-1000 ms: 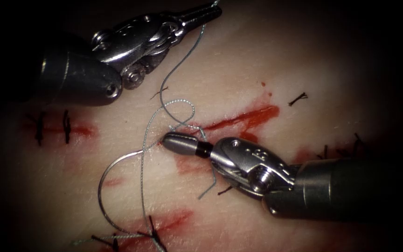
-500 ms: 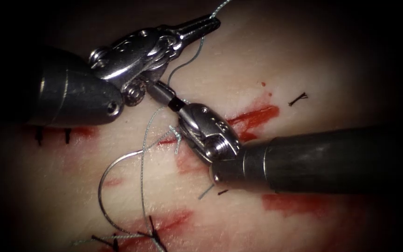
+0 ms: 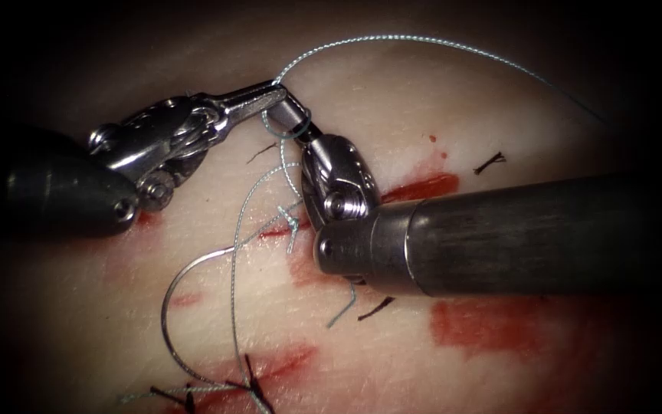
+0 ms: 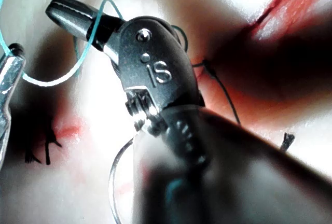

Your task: Wound Closure

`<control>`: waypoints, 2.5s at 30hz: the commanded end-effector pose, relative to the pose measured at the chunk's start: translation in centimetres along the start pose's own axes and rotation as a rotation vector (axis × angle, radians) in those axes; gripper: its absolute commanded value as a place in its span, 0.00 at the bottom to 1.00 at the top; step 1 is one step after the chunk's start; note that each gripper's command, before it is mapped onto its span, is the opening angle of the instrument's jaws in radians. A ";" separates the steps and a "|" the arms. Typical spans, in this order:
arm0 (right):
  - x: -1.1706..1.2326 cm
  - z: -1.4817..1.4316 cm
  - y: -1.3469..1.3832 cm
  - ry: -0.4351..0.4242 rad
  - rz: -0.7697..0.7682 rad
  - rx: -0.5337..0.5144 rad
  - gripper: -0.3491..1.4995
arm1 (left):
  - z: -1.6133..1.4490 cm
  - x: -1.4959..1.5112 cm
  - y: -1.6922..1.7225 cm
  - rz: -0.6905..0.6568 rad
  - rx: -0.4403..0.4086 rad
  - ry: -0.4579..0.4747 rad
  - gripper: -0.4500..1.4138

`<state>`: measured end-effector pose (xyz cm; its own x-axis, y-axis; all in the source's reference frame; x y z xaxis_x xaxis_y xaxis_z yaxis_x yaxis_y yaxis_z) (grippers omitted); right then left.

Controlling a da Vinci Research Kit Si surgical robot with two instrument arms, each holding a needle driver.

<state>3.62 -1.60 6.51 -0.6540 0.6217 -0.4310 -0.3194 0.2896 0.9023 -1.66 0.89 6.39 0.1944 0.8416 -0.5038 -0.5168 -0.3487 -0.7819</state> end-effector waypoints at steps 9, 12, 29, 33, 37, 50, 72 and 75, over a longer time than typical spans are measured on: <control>0.09 0.03 -0.06 0.038 0.013 0.006 0.00 | -0.10 -0.19 -0.42 -0.001 0.125 -0.089 0.00; 0.11 -0.08 -0.04 -0.020 0.014 0.062 0.00 | -0.07 -0.22 -0.48 -0.007 0.154 -0.082 0.00; 0.12 -0.18 -0.12 -0.236 0.045 0.268 0.00 | 0.50 -0.81 -0.60 -0.046 0.101 -0.179 0.00; 0.13 -0.24 -0.15 -0.394 0.085 0.339 0.00 | 0.61 -0.83 -0.52 -0.044 0.055 -0.196 0.00; 0.18 -0.30 -0.16 -0.475 0.097 0.362 0.00 | 0.64 -0.80 -0.52 -0.004 0.013 -0.176 0.00; 0.14 -0.38 -0.25 -1.042 0.052 0.217 0.00 | 0.72 -0.80 -0.27 0.083 -0.121 -0.151 0.00; 0.25 -0.66 -0.50 -1.494 -0.381 -0.382 0.00 | 0.77 -0.84 -0.10 0.131 -0.171 -0.140 0.00; 0.27 -0.72 -0.52 -1.498 -0.390 -0.386 0.15 | 0.78 -0.84 -0.10 0.131 -0.171 -0.141 0.00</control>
<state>3.04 -2.09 5.89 0.6672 0.7447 -0.0171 -0.5978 0.5490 0.5841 -2.37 0.56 7.12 0.0113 0.8289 -0.5594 -0.3788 -0.5142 -0.7695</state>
